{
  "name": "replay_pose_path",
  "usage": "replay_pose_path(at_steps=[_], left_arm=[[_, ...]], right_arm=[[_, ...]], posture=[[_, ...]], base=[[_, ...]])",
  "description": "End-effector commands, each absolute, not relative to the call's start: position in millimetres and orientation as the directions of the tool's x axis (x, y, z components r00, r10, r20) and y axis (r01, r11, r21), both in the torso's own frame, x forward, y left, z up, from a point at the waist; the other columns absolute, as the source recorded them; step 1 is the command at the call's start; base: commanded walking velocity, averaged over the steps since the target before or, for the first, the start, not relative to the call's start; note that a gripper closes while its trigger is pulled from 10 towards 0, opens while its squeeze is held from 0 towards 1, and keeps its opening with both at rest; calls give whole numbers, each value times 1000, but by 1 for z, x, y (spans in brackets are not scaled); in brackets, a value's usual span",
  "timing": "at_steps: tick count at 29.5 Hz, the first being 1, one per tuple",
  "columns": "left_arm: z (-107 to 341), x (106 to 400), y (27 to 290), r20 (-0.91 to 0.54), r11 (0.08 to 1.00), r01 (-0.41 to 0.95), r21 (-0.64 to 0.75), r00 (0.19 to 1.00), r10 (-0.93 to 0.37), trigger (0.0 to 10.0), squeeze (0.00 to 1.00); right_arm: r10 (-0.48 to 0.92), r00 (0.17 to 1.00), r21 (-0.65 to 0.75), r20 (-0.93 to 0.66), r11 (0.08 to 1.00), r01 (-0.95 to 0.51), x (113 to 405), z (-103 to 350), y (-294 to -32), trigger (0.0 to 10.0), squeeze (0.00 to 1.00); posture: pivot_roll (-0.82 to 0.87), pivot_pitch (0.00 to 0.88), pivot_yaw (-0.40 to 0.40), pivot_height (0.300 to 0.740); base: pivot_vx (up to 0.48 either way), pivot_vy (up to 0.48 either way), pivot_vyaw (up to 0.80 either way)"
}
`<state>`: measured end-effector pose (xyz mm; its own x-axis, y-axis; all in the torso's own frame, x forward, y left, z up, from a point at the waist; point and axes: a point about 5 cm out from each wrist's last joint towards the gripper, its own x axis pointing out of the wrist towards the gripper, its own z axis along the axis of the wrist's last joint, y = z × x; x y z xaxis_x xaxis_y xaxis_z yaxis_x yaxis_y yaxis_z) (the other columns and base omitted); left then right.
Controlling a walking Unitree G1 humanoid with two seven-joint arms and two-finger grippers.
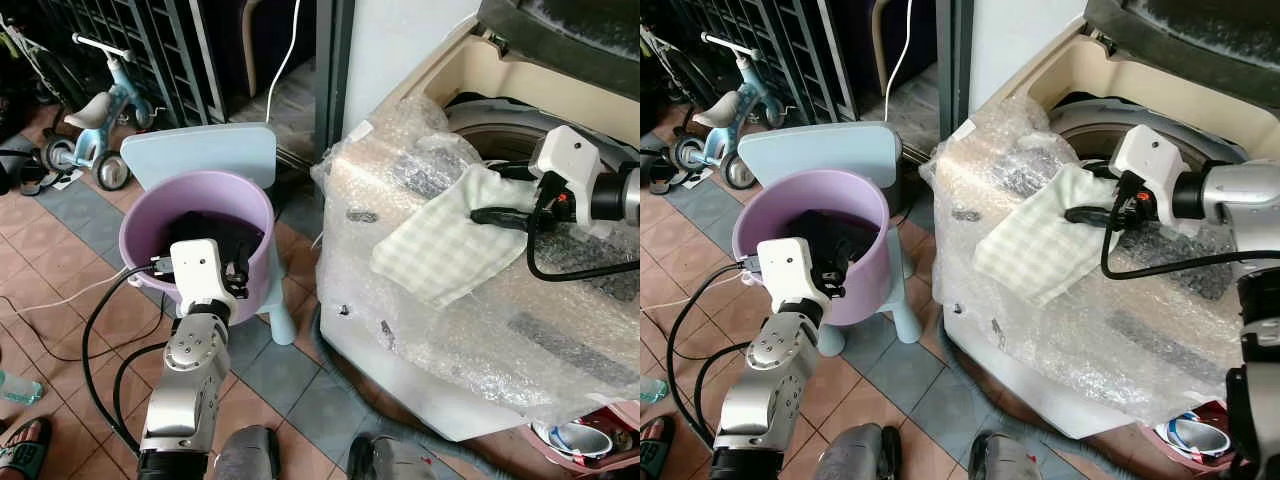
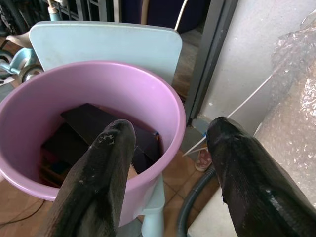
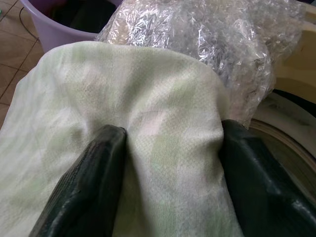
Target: Clothes washing
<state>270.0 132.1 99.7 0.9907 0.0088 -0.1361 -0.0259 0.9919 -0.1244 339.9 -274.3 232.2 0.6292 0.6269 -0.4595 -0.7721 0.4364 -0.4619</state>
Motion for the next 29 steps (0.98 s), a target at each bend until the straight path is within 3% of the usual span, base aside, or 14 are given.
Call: replay_pose_path(at_steps=[1,3,7,10,19,22,23,24,25,26,28,29], left_arm=[[98,268,131,-148,991,-31,-131,989,12,10000,0],[98,268,131,-149,991,-31,-131,989,11,10000,0],[98,268,130,-150,991,-31,-133,989,11,10000,0],[98,269,130,-150,990,-33,-134,989,12,10000,0],[98,269,130,-150,990,-34,-136,989,14,10000,0],[98,268,131,-151,990,-35,-136,988,14,10000,0],[98,268,131,-152,990,-35,-135,988,14,10000,0],[98,268,131,-152,990,-35,-135,988,14,10000,0],[98,268,131,-152,990,-35,-135,988,14,10000,0],[98,268,131,-153,990,-34,-134,988,13,10000,0],[98,268,131,-153,991,-34,-133,988,13,10000,0],[98,268,131,-153,990,-34,-133,988,14,10000,0]], right_arm=[[583,667,-485,-464,463,-742,343,231,-278,0,0],[566,689,-500,-454,478,-722,344,232,-280,0,0],[401,842,-598,-361,594,-539,355,241,-295,0,0],[321,897,-619,-304,649,-442,360,247,-302,0,0],[144,970,-625,-194,745,-236,368,259,-317,0,0],[-30,999,-630,-44,776,-4,371,276,-329,275,0],[-78,995,-617,62,780,100,372,290,-329,4000,0],[-83,992,-615,97,778,125,372,295,-329,4000,0],[-86,988,-613,126,776,146,372,299,-328,7882,0],[-66,981,-569,181,807,159,373,308,-324,10000,0],[-23,975,-521,221,842,138,374,315,-318,10000,0],[71,973,-448,221,893,37,376,317,-309,10000,137]], posture=[[16,110,8,740],[16,109,8,740],[14,109,7,740],[14,109,6,740],[15,108,4,740],[16,110,6,740],[17,111,6,740],[17,111,6,740],[17,111,6,740],[17,112,7,740],[17,111,7,740],[16,112,7,740]], base=[[0,0,0],[0,0,0],[0,0,0],[0,0,0],[0,0,0],[0,0,0],[0,0,0],[0,0,0],[0,0,0],[0,0,0],[0,0,0],[0,0,0]])
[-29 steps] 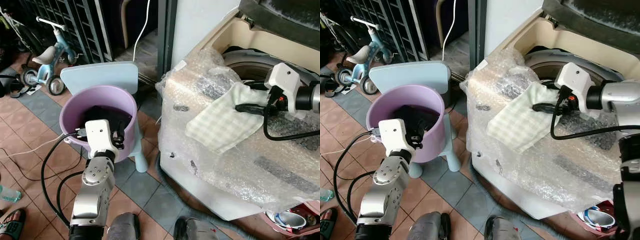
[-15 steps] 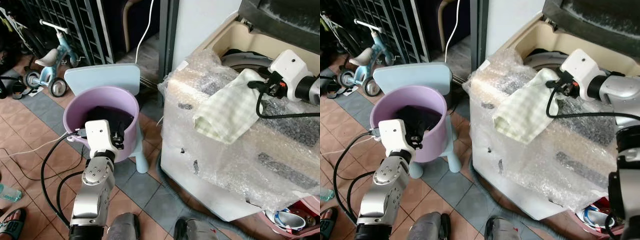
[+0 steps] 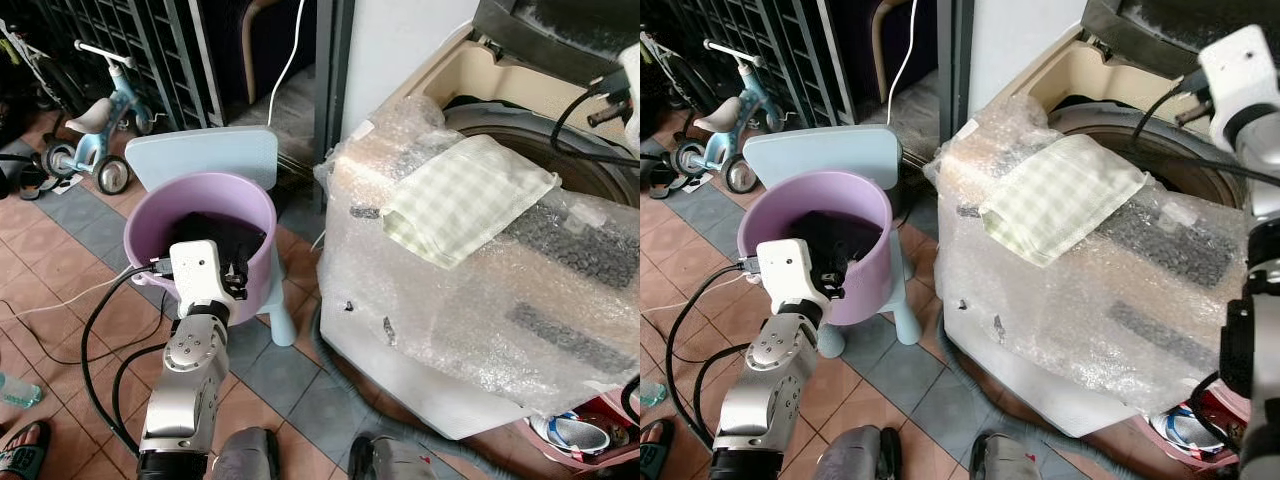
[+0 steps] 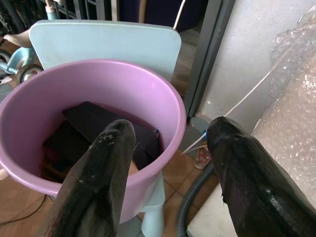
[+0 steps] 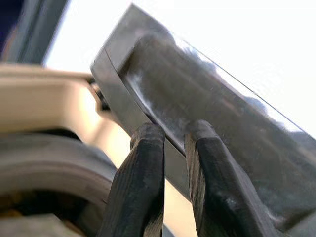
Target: Clothes washing
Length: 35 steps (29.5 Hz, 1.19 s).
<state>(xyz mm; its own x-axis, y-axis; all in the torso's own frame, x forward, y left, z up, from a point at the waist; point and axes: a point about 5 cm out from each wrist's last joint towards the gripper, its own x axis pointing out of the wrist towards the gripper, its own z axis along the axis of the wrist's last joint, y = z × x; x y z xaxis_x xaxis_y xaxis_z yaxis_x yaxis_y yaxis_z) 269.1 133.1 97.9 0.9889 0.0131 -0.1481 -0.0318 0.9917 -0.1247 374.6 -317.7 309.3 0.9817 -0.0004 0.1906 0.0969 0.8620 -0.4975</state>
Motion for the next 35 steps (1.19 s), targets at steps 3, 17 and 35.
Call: replay_pose_path(at_steps=[3,17,35], left_arm=[[98,268,131,-152,991,-35,-133,988,14,10000,0],[98,270,130,-150,991,-21,-135,989,1,10000,0],[97,268,130,-154,990,-29,-140,988,7,10000,0]], right_arm=[[312,922,-334,231,915,-226,374,318,-292,10000,1000],[685,670,-477,-287,504,-720,342,229,-258,10000,1000],[591,748,-555,-301,529,-641,343,207,-254,0,0]], posture=[[17,112,7,740],[5,103,11,740],[8,109,5,740]], base=[[0,0,0],[0,0,0],[0,0,0]])
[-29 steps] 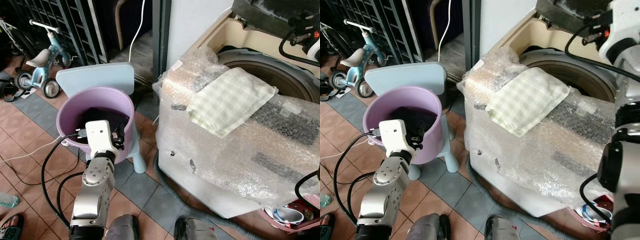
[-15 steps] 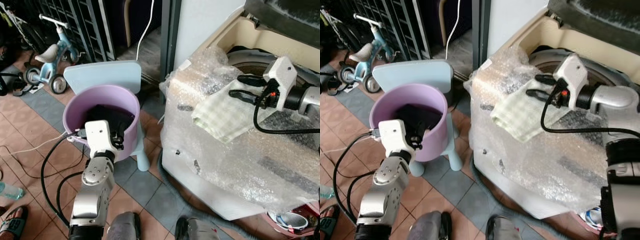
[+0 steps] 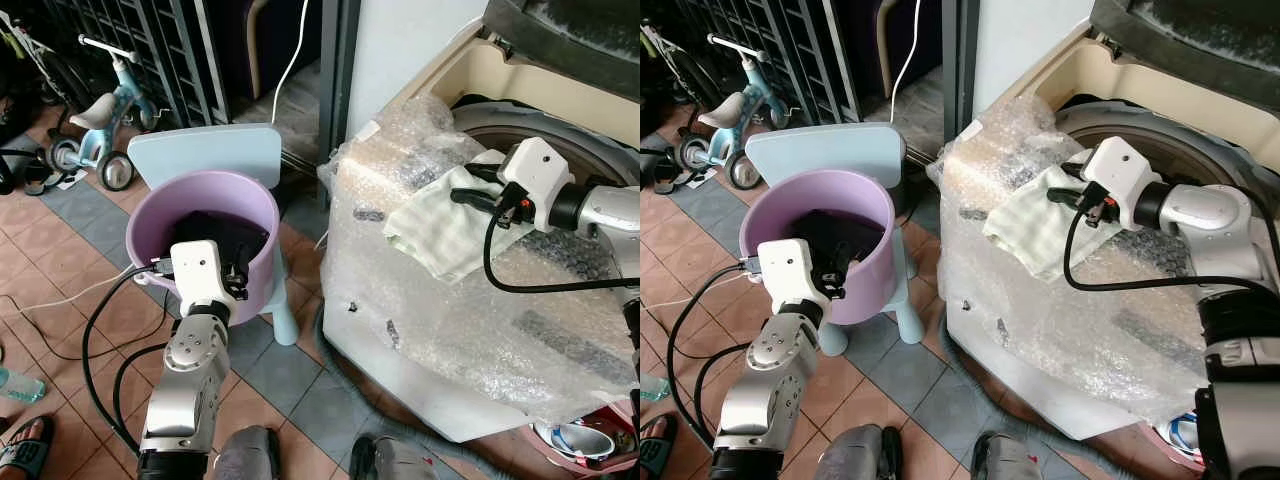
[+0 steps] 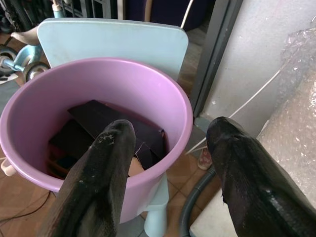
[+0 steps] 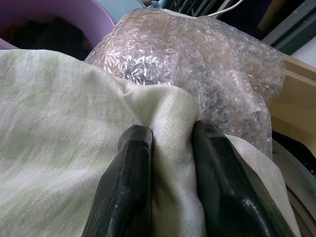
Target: Clothes washing
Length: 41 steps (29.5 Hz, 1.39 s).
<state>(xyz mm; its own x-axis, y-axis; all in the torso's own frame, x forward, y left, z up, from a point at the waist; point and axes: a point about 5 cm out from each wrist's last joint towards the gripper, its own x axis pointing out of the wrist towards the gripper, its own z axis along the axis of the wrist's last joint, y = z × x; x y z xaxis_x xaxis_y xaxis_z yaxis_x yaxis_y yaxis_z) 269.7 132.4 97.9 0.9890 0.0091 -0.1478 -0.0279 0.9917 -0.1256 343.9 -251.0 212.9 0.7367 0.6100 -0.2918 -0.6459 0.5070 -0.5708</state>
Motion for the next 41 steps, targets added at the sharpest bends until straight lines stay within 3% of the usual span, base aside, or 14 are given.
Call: replay_pose_path(at_steps=[1,7,14,20,29,30,31,32,33,34,35,36,37,41], left_arm=[[97,268,130,-154,990,-29,-140,988,7,10000,0],[96,268,129,-161,989,-30,-145,987,7,10000,0],[96,267,130,-163,989,-36,-146,987,12,10000,0],[96,268,131,-162,989,-37,-146,987,13,10000,0],[97,268,130,-162,988,-36,-147,987,12,10000,0],[97,269,130,-162,988,-36,-147,987,11,10000,0],[97,269,130,-162,988,-36,-147,987,11,10000,0],[97,269,130,-162,988,-36,-148,987,11,10000,0],[97,269,130,-162,988,-36,-148,987,11,10000,0],[97,269,130,-162,988,-35,-147,987,11,10000,0],[97,269,130,-162,988,-35,-147,987,11,10000,0],[97,269,130,-162,988,-35,-147,987,11,10000,0],[97,269,130,-161,988,-36,-147,987,12,10000,0],[97,269,130,-161,988,-38,-148,987,13,10000,0]], right_arm=[[591,748,-555,-301,529,-641,343,207,-254,0,0],[515,811,-535,-279,618,-576,349,207,-269,0,0],[313,925,-519,-214,766,-379,359,213,-291,0,0],[292,947,-410,-131,854,-320,363,222,-297,0,0],[250,968,-330,-6,914,-238,366,237,-301,0,0],[161,987,-339,25,930,-143,369,242,-307,784,0],[115,993,-333,36,938,-96,369,244,-311,2902,0],[87,995,-327,41,942,-69,370,245,-313,2902,0],[66,997,-317,51,947,-47,370,246,-314,7843,0],[52,996,-300,67,954,-29,371,248,-315,10000,0],[50,996,-296,71,955,-27,371,249,-315,10000,0],[48,996,-299,77,954,-23,371,250,-315,10000,141],[51,996,-287,75,958,-27,371,250,-314,10000,1000],[-38,997,-322,70,945,58,371,250,-321,10000,1000]], posture=[[8,109,5,740],[8,114,3,740],[13,117,4,740],[12,115,5,740],[9,114,4,740],[9,114,5,740],[9,114,5,740],[8,114,5,740],[10,113,4,740],[11,112,4,740],[11,112,4,740],[11,112,4,740],[11,112,4,740],[11,113,3,740]], base=[[0,0,0],[0,0,0],[0,0,0],[0,0,0],[0,0,0],[0,0,0],[0,0,0],[0,0,0],[0,0,0],[0,0,0],[0,0,0],[0,0,0],[0,0,0],[0,0,0]])
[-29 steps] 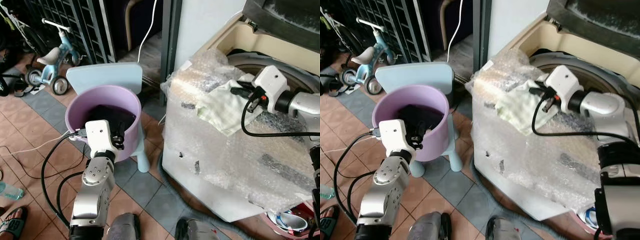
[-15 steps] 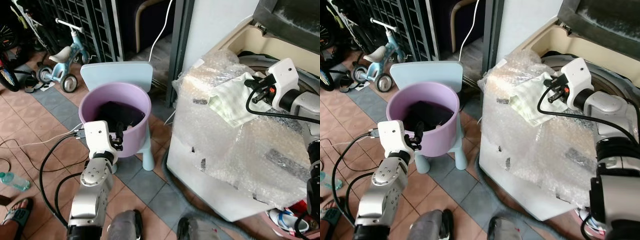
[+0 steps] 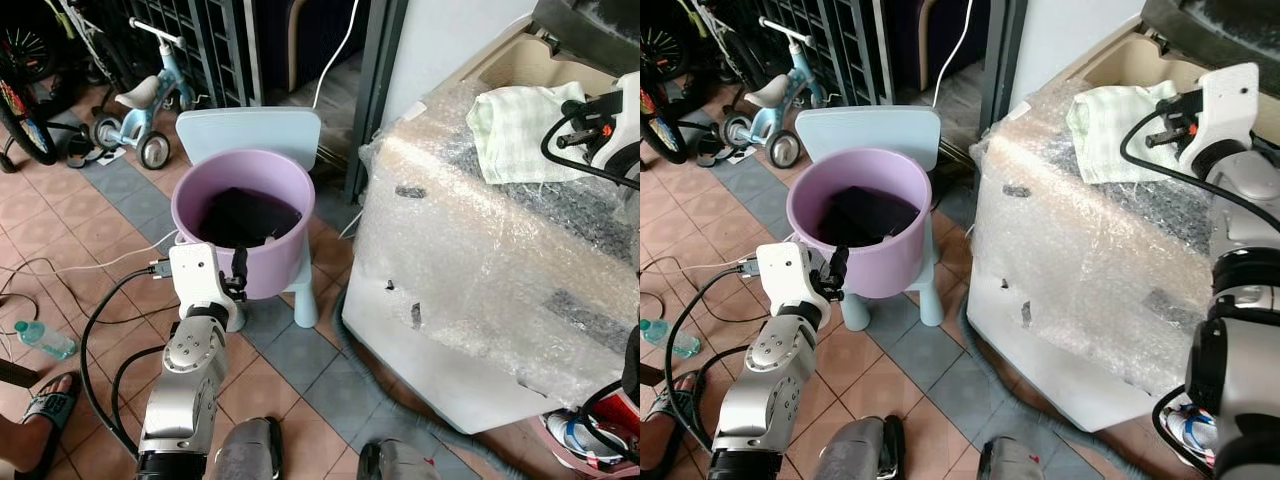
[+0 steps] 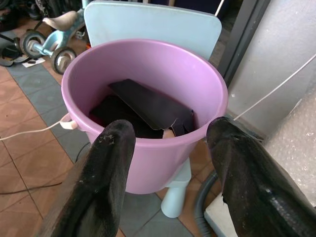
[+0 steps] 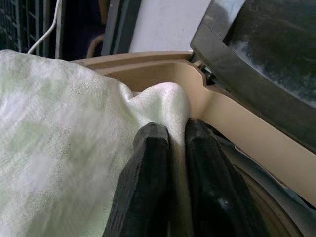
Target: Clothes washing
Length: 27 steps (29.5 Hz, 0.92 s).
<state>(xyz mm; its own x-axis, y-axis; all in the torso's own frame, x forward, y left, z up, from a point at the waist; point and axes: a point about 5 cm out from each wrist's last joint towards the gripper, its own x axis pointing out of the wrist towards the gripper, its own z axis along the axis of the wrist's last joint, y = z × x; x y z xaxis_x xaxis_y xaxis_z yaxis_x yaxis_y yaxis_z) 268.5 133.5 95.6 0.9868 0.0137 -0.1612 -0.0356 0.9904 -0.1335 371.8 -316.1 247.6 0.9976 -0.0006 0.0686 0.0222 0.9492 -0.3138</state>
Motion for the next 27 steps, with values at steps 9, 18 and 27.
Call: replay_pose_path(at_steps=[9,18,27], left_arm=[[96,270,130,-166,989,-38,-146,986,13,10000,0],[98,272,130,-156,988,-41,-147,988,18,10000,0],[99,276,126,-127,994,-29,-106,992,15,10000,0]], right_arm=[[-379,889,-437,256,775,456,359,286,-357,10000,1000],[-67,943,-398,327,895,202,373,289,-311,10000,1000],[-68,913,-302,402,932,203,367,245,-273,10000,1000]], posture=[[10,113,1,740],[3,104,6,740],[-10,63,23,740]], base=[[0,0,0],[0,0,0],[0,0,0]])
